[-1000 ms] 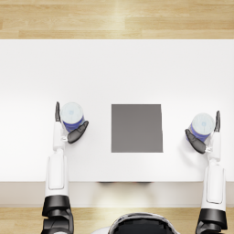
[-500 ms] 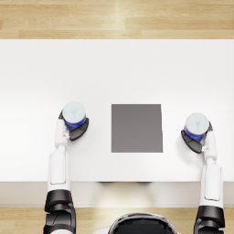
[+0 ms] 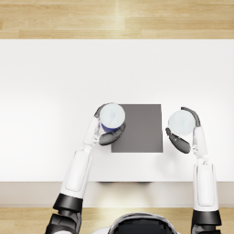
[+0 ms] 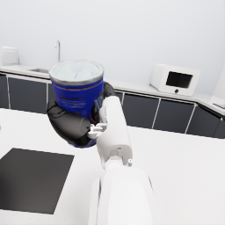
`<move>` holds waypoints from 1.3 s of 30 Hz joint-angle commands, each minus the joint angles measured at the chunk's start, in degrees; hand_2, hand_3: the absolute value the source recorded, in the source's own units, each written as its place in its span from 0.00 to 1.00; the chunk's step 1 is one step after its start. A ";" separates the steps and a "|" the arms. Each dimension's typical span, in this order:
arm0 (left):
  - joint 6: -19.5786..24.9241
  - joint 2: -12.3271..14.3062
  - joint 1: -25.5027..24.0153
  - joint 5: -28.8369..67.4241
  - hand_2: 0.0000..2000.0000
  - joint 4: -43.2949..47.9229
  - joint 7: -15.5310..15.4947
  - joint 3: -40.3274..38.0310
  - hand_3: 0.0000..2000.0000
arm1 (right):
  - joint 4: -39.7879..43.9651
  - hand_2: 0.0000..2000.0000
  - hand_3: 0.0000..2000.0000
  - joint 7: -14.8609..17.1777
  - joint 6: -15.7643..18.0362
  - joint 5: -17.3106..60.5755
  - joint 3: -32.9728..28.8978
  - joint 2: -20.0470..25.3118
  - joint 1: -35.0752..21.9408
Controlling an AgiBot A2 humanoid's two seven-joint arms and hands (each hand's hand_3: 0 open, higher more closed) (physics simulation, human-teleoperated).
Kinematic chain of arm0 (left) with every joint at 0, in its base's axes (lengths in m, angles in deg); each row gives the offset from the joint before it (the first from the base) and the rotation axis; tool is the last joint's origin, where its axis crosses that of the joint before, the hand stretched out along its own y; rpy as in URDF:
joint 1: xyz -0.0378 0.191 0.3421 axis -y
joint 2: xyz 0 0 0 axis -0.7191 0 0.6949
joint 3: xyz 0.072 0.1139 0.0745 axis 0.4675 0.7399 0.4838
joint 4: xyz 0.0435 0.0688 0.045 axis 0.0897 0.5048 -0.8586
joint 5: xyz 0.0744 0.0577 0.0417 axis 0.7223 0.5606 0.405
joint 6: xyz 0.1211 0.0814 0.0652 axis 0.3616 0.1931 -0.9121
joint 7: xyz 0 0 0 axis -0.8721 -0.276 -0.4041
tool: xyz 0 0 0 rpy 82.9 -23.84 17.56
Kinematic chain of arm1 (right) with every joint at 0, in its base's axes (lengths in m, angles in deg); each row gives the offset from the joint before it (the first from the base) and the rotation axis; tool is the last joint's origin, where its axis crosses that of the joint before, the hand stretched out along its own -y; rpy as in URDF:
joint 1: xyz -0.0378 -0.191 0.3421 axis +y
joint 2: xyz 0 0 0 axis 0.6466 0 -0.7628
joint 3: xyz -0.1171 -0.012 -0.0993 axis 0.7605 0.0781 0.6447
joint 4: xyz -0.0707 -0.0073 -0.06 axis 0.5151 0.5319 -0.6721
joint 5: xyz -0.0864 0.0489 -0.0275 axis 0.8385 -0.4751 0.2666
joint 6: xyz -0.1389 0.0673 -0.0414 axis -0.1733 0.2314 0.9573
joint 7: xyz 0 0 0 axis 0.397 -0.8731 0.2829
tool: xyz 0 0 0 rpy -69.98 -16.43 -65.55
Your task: Pick up the blue can on the left and place it in the middle, then pick up the blue can on the right and place it on top of the can in the middle
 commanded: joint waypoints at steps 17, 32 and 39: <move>-0.68 7.78 7.63 -8.95 1.00 -27.01 -14.35 11.22 0.76 | -6.22 1.00 0.76 -0.01 0.66 -0.01 3.79 2.78 -5.28; -2.61 6.08 2.24 -8.99 0.00 -16.80 -16.79 9.04 0.00 | -1.95 1.00 0.76 -0.09 -0.58 -0.01 11.19 7.06 -12.83; -3.53 2.03 -8.57 -9.01 0.00 12.27 -2.62 -3.56 0.00 | 2.52 1.00 0.76 6.77 -11.90 -0.02 16.33 10.77 -18.67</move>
